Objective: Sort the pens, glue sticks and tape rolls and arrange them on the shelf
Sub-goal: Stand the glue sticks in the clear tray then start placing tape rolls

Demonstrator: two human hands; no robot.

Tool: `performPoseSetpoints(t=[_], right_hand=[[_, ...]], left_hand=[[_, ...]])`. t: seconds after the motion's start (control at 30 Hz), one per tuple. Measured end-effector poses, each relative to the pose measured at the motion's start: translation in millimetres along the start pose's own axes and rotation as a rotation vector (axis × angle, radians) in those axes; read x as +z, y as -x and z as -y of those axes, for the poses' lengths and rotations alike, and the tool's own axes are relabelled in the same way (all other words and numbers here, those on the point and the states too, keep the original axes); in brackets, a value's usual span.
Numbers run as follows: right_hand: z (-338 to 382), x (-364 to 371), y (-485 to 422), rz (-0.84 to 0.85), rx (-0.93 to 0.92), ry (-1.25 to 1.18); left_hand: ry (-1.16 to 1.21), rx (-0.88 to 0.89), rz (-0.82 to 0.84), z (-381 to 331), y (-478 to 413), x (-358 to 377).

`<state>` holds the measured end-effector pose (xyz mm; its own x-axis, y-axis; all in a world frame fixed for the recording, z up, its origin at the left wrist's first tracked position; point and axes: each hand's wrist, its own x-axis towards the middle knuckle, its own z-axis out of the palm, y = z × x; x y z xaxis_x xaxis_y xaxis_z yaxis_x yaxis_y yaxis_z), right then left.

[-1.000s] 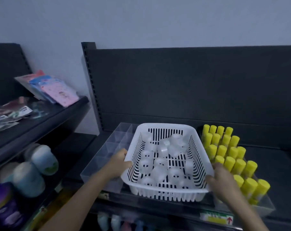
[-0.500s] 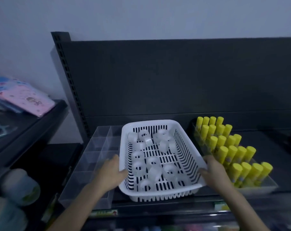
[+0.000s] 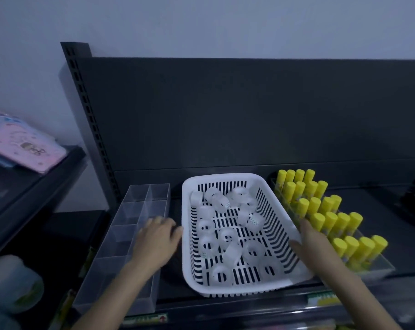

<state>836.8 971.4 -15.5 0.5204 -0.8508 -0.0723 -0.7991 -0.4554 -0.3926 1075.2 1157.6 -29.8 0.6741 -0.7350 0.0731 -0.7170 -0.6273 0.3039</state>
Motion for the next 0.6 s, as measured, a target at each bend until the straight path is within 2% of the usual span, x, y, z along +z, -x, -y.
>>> performPoseSetpoints(t=[0.07, 0.17, 0.3, 0.5, 0.6], right_hand=[[10.7, -5.4, -8.9, -0.033, -0.069, 0.060], [24.7, -5.6, -23.0, -0.054, -0.168, 0.066], [32.6, -3.0, -41.0, -0.026, -0.265, 0.057], [35.6, 3.5, -79.3, 0.028, -0.306, 0.045], [42.0, 2.2, -101.1, 0.049, -0.302, 0.065]], left_hand=[[-0.012, -0.118, -0.006, 10.0, -10.3, -7.8], [-0.011, -0.197, 0.107, 13.8, -20.0, -3.6], [0.019, -0.149, 0.096, 3.8, -22.2, 7.5], [0.126, -0.144, 0.096, 7.8, -39.9, -5.9], [0.042, -0.162, -0.040, -7.4, -54.2, -20.6]])
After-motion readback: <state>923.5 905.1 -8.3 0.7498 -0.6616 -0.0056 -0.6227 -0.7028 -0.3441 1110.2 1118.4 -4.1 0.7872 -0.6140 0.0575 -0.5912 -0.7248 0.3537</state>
